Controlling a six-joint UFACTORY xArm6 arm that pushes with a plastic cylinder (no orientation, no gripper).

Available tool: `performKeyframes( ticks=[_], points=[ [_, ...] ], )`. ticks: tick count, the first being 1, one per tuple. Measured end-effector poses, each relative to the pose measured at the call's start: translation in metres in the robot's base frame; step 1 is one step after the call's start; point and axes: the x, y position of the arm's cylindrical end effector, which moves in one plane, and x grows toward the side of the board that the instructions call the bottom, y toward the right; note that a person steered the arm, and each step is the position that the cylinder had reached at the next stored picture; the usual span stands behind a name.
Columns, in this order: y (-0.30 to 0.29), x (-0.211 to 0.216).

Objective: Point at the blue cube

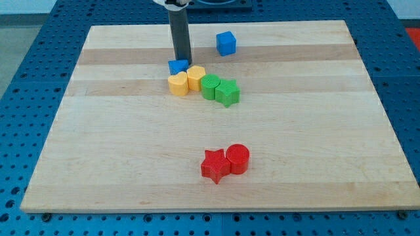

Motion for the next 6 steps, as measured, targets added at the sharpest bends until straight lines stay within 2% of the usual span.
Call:
performKeyframes(
  ticks=[1,4,6],
  points=[
    [0.001,-0.003],
    [0.011,-0.066],
    [0.089,-0.086]
  ],
)
